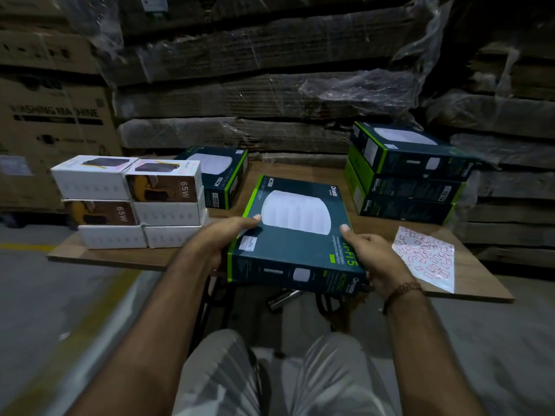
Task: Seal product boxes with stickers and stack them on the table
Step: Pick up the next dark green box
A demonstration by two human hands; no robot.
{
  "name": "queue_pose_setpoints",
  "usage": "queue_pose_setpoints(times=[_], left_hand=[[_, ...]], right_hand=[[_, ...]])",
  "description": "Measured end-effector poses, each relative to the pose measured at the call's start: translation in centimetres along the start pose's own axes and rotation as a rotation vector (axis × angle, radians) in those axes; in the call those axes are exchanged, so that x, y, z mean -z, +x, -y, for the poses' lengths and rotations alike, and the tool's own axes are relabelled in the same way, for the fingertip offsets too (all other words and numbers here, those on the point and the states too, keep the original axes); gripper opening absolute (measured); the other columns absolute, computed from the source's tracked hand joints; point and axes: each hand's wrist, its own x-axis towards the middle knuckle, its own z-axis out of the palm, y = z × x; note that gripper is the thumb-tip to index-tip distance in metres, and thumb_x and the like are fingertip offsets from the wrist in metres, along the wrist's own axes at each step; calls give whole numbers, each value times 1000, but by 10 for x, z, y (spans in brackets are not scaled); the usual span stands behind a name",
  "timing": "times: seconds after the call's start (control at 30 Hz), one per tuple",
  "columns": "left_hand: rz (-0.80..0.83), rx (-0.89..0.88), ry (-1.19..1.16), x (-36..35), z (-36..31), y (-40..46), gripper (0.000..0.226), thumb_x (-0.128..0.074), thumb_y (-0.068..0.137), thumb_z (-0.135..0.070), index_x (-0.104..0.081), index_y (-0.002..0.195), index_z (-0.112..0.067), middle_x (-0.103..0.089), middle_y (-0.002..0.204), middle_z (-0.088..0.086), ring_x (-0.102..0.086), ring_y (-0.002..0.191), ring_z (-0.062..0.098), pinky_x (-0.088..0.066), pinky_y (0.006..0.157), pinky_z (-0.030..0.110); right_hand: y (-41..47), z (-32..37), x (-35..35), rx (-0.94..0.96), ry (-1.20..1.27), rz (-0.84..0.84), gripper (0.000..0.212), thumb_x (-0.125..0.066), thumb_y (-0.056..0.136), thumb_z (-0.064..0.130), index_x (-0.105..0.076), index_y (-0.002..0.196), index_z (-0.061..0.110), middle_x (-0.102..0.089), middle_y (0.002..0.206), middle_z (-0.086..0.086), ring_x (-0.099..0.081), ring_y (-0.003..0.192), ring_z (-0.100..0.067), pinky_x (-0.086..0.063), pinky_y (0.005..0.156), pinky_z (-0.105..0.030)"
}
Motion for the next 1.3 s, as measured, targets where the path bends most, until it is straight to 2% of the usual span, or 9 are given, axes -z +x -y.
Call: queue_pose_setpoints(times=[0.07,0.17,0.3,0.53,0.73,0.97,1.1,1.2,1.3], left_hand=[[34,17,1,-3,-3,7,39,-69,101,-46,-74,109,-8,-82,101,14,-78,78,25,-63,78,42],[-31,-61,82,-6,-8,16,51,-64,103,-54,-73,116,-6,-82,100,13,-79,87,28,-65,80,42],[-37,-242,60,-8,-16,22,34,-65,107,-29,-66,131,-4,-81,103,9,-79,82,23,-64,67,36],[-16,-504,-15,-4,-50,26,75,-72,93,7,-47,157,-23,-71,134,1,-68,122,25,-62,95,46],[-90,-733,36,-14,-61,12,81,-70,69,30,-55,130,-21,-74,111,2,-71,112,24,-61,73,29],[-118,-906,-55,-16,-52,-2,97,-97,62,9,-49,143,-12,-77,123,-1,-72,119,17,-62,89,30],[-119,-939,-4,-12,-44,-10,107,-103,55,-10,-50,147,-9,-75,129,2,-71,124,19,-63,96,40],[-199,-969,51,-14,-38,-19,107,-104,51,-21,-53,145,-13,-74,128,-7,-69,122,11,-61,96,31],[-221,-999,57,-16,-34,-28,115,-109,47,-26,-52,146,-15,-73,127,-9,-69,121,6,-61,95,27]], right_hand=[[5,6,-3,-30,-28,46,53,-73,95,55,-77,107,3,-82,94,-11,-79,88,-31,-64,84,-47],[9,8,-9,15,-47,28,46,-77,93,52,-77,104,7,-82,94,-8,-80,88,-29,-65,84,-47],[11,12,-8,237,-27,-23,31,-80,94,34,-74,115,12,-80,107,0,-76,87,-11,-60,73,-26],[13,41,3,495,-53,-39,78,-89,85,17,-42,148,23,-62,134,6,-64,121,-16,-56,104,-45],[10,46,-1,686,-15,-78,59,-91,82,14,-57,128,30,-71,122,13,-68,112,-1,-57,106,-42],[-3,52,1,822,31,-121,88,-93,69,20,-49,145,25,-68,133,11,-65,126,-9,-57,106,-49],[-22,55,3,865,112,-119,89,-98,66,31,-54,143,20,-69,130,10,-66,121,-2,-57,104,-36],[-40,61,3,876,186,-131,83,-94,59,48,-58,131,27,-71,123,11,-68,117,-2,-56,97,-22],[-55,68,5,898,233,-114,93,-94,64,50,-54,140,15,-73,119,17,-67,117,2,-56,98,-21]])
